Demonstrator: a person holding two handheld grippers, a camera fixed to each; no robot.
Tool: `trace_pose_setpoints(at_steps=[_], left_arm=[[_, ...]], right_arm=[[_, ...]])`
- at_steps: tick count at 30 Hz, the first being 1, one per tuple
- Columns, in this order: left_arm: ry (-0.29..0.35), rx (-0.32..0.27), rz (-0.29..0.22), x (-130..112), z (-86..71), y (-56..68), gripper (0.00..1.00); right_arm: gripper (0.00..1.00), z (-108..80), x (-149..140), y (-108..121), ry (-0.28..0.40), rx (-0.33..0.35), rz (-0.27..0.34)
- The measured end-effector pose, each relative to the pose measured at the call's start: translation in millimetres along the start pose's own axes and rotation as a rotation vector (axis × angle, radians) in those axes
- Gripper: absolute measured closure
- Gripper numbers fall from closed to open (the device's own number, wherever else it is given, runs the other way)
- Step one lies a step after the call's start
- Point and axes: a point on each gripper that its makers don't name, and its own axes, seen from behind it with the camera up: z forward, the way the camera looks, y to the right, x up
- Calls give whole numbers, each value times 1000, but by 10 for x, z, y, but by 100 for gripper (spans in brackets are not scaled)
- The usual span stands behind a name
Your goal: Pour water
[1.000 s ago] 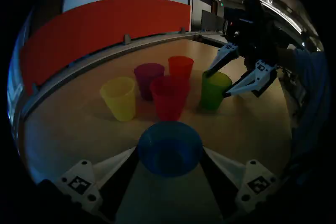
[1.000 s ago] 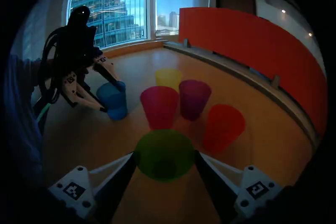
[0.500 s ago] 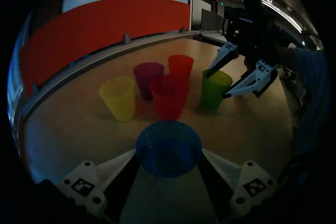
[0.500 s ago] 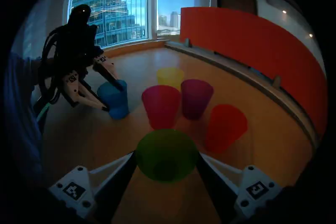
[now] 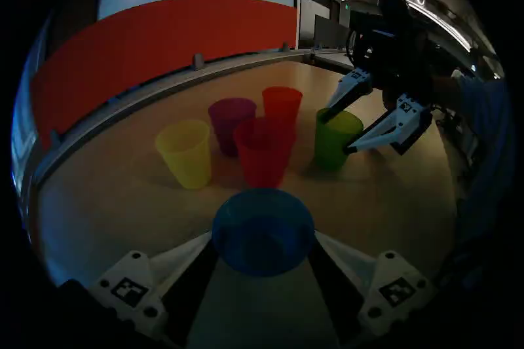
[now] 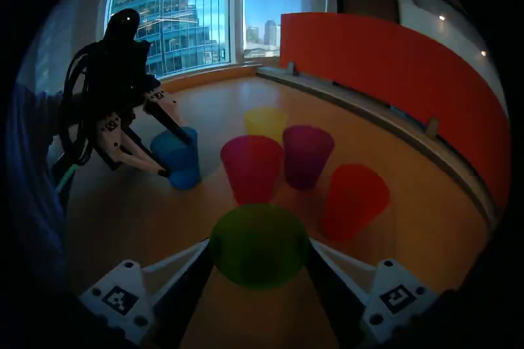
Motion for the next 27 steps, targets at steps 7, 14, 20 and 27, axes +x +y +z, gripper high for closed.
trace_pose_setpoints(at_steps=[7,14,20,27], left_arm=[[13,11,-13,28,-34,-4,14],[55,22,-19,169,-148,23,14],[103,42,-17,351,-292,29,14],[163,75,-13,593,-456,27,14]], right_arm=[[7,-96,99,26,28,-15,11],[7,-242,227,17,59,-33,6],[8,-409,372,6,97,-53,-1],[8,-632,620,20,159,-83,-3]])
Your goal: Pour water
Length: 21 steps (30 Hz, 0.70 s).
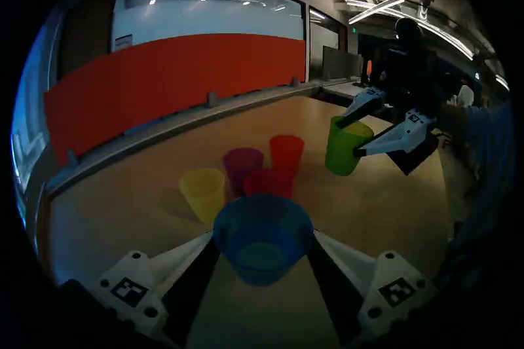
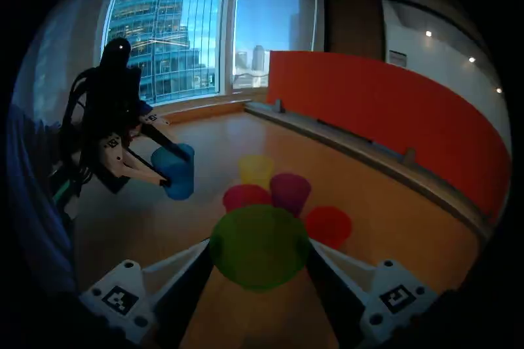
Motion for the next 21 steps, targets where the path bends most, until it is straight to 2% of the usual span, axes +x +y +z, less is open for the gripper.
trace_pose_setpoints(at_steps=[7,21], left_arm=[[62,33,-3,257,-109,-44,14],[158,61,-5,636,-281,-78,14]], right_arm=[[8,-169,295,4,70,-22,-9],[7,-363,755,44,201,-68,-10]])
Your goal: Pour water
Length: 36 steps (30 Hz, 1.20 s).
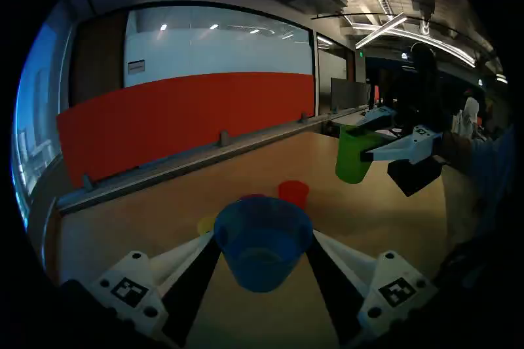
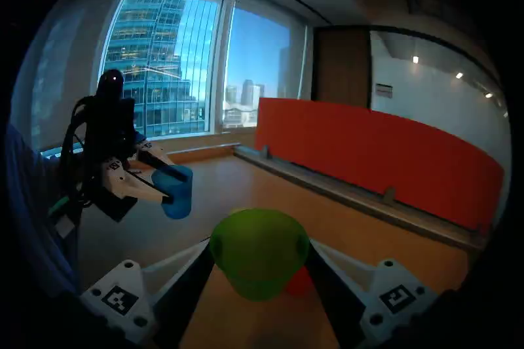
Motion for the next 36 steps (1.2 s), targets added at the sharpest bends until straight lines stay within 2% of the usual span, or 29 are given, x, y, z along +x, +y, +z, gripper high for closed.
trace_pose_setpoints(at_steps=[19,27,36], left_arm=[[104,29,-12,349,-105,-83,14],[159,34,-25,529,-150,-92,14],[189,34,-21,622,-159,-98,14]], right_arm=[[7,-51,484,91,135,-53,-7],[7,-55,572,96,157,-59,3],[7,-38,597,89,161,-59,2]])
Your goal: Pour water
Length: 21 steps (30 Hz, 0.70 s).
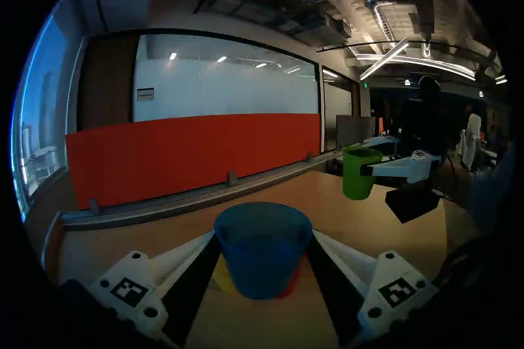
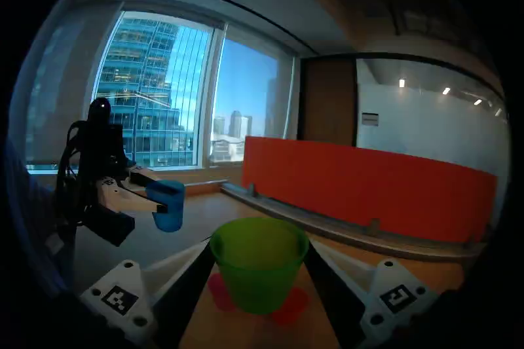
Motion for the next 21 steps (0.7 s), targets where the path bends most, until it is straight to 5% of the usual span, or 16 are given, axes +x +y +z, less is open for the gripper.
trace_pose_setpoints(at_steps=[21], left_arm=[[28,-12,17,92,24,32,14]], right_arm=[[7,1,19,-10,4,10,-5]])
